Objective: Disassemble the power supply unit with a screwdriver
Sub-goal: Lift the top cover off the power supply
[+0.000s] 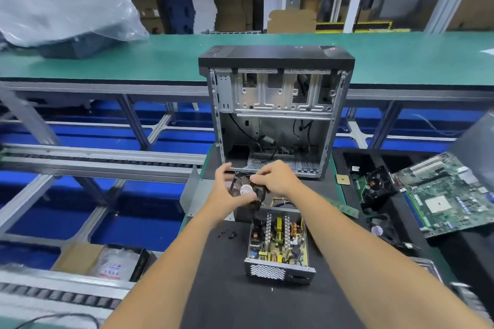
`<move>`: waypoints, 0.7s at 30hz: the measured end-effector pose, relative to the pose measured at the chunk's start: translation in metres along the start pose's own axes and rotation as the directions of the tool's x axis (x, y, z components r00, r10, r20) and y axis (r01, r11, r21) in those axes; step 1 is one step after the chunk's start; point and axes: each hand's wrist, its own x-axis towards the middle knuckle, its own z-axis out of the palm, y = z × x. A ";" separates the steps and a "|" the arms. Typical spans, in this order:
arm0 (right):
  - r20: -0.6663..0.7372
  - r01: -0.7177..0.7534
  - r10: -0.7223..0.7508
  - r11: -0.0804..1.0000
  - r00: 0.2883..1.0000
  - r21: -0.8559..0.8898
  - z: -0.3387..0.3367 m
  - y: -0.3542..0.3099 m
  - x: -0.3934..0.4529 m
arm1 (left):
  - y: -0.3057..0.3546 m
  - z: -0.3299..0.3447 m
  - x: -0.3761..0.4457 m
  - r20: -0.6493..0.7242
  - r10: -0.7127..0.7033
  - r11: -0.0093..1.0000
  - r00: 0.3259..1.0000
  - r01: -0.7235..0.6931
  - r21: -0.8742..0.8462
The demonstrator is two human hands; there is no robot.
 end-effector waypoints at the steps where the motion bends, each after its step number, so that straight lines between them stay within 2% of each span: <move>1: 0.005 0.011 -0.011 1.000 1.000 -0.016 0.003 -0.006 0.003 | 0.000 -0.006 0.000 0.052 0.068 0.985 0.996 -0.075 0.153; 3: 0.017 0.043 -0.042 0.998 0.999 -0.045 0.010 -0.019 0.008 | 0.001 -0.018 0.000 0.162 0.152 0.845 0.975 -0.213 0.490; 5: 0.037 0.057 -0.055 0.996 0.998 -0.074 0.019 -0.032 0.013 | 0.000 -0.032 0.000 0.139 0.198 0.610 0.970 -0.233 0.757; 7: 0.081 0.072 -0.062 0.990 0.995 -0.124 0.030 -0.048 0.017 | -0.002 -0.050 0.001 0.101 0.274 0.433 0.956 -0.216 0.875; 9: 0.113 0.102 -0.081 0.976 0.990 -0.192 0.040 -0.062 0.025 | -0.004 -0.067 0.007 0.146 0.303 0.345 0.942 -0.251 0.905; 13: 0.123 0.121 -0.095 0.966 0.988 -0.226 0.057 -0.079 0.048 | -0.005 -0.094 0.029 0.186 0.258 0.283 0.948 -0.258 0.924; 19: 0.154 0.137 -0.086 0.922 0.984 -0.363 0.086 -0.077 0.083 | -0.022 -0.106 0.062 0.273 0.152 0.349 0.950 -0.310 0.884; 21: 0.193 0.123 -0.044 0.900 0.980 -0.419 0.092 -0.069 0.092 | -0.031 -0.104 0.071 0.314 0.122 0.328 0.942 -0.337 0.883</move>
